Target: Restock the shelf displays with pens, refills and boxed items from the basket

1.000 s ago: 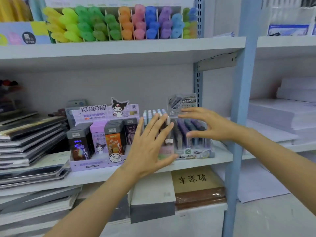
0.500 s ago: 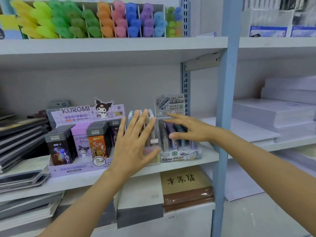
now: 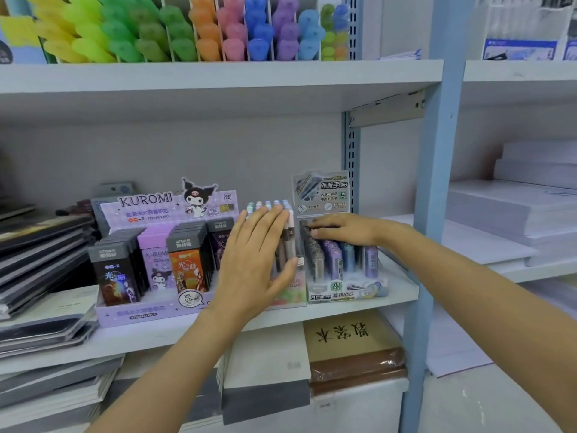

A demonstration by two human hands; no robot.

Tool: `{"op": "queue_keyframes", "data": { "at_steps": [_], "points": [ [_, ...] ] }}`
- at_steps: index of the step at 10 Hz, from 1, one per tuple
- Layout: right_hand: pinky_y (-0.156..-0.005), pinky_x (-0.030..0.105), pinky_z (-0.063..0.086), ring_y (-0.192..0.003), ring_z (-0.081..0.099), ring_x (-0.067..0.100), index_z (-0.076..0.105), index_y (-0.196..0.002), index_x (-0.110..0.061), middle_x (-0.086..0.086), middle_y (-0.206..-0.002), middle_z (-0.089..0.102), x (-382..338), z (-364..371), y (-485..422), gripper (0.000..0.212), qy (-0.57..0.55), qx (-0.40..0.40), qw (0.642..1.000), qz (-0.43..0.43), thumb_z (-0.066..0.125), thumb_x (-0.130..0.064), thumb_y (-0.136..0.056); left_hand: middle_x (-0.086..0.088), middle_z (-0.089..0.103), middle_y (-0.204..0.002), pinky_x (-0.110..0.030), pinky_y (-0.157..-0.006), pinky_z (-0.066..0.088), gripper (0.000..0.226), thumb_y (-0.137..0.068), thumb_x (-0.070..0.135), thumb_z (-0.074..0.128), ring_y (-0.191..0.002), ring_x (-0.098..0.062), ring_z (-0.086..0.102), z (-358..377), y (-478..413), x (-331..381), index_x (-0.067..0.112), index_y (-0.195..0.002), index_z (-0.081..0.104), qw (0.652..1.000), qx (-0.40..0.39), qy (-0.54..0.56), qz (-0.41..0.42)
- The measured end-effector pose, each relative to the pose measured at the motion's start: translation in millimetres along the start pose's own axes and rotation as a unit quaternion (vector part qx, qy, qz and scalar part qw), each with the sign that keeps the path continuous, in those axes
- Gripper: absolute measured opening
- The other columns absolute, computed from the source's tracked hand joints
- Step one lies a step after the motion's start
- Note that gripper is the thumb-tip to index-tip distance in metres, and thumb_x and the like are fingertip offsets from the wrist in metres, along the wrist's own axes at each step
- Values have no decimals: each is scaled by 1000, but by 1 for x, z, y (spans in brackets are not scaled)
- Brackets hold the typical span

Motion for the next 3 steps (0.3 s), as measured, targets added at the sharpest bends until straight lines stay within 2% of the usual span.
{"op": "queue_keyframes", "data": {
  "at_steps": [1,2,3],
  "points": [
    [-120,46,18,-143,29,18,38,-145,-37,-5,-156,32,1,1,-1,54,-12,-12,1000,4,42,-58,-95,-8,38,-152,-47,-119,21,65,-93,43,45,-144,-23,28,0,-1,0,7,-147,37,1000,-8,1,7],
    [-120,39,19,-143,28,16,39,-146,-29,-1,-156,31,-14,-10,20,55,-20,42,999,-22,48,-49,-95,-8,26,-159,-50,-119,20,68,-95,46,44,-148,-23,18,-4,0,0,11,-151,29,999,-26,-5,22],
    [-116,38,28,-137,36,6,47,-141,-30,-8,-149,42,-39,-15,51,49,-53,170,980,-87,51,-47,-94,-9,13,-162,-52,-120,12,74,-94,50,46,-150,-27,8,-9,7,0,16,-154,21,999,-18,-26,28]
  ]
}}
Point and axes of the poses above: each hand's wrist, its own y-axis away from the middle knuckle, its own z-axis out of the palm, x = y × z, the point moved 2 cm from there along -y, towards the middle knuckle
